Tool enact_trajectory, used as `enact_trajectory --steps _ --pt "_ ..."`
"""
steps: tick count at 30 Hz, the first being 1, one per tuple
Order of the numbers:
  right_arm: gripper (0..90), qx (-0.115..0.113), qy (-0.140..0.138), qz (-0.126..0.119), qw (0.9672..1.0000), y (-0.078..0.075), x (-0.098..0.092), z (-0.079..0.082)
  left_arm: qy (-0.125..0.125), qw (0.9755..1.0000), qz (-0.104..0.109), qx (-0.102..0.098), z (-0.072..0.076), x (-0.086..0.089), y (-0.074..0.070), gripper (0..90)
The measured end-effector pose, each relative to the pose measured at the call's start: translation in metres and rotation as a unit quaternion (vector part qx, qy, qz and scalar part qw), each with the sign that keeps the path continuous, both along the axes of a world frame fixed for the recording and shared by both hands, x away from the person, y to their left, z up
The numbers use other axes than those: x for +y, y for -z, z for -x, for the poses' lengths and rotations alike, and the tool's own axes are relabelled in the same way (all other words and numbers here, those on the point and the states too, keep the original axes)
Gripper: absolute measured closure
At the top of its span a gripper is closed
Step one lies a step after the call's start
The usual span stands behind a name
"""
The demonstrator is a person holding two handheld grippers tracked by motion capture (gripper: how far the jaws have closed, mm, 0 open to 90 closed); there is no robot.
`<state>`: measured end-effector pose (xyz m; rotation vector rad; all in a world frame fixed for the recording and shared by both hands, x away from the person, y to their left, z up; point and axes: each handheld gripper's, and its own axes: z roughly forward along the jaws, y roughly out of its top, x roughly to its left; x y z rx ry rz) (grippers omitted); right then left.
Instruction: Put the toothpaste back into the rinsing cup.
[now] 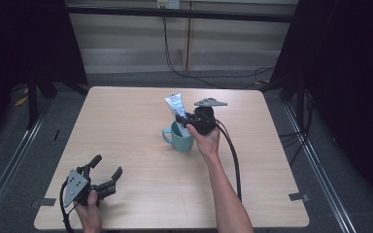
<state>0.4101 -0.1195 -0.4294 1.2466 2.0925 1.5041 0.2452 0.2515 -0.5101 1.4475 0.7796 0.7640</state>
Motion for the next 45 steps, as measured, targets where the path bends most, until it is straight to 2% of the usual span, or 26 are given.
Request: enact_trajectory --steps 7,14,21,25,28,37,44,45 --pt "66.3 0.001 -0.004 0.014 0.9999 0.002 0.001 0.0 0.001 1.0 0.004 0.0 0.0 0.0 0.0 15.6" --pt "65.8 0.001 -0.001 0.009 1.0 0.008 -0.003 0.004 0.0 1.0 0.0 0.0 0.0 0.0 0.0 15.6" --pt "65.2 0.003 -0.001 0.015 0.9999 0.009 -0.006 0.006 0.001 1.0 0.005 0.0 0.0 -0.001 0.0 15.6" --pt "65.3 0.007 -0.004 0.017 0.9998 0.011 -0.007 0.007 0.0 1.0 0.0 0.0 0.0 0.0 0.0 15.6" --pt "65.1 0.006 -0.007 0.027 0.9996 0.011 -0.007 0.008 0.001 1.0 0.005 0.0 0.0 -0.001 0.0 15.6" --pt "64.4 0.011 -0.007 0.027 0.9996 0.013 -0.011 0.01 0.001 1.0 0.004 0.0 0.0 0.0 0.0 15.6" --pt "59.3 0.018 -0.005 0.031 0.9993 0.02 -0.016 0.012 -0.001 1.0 0.002 -0.001 0.0 0.0 0.0 15.6" --pt "58.5 0.014 -0.003 0.031 0.9994 0.02 -0.017 0.012 0.001 1.0 0.002 0.0 0.0 0.0 0.0 15.6"
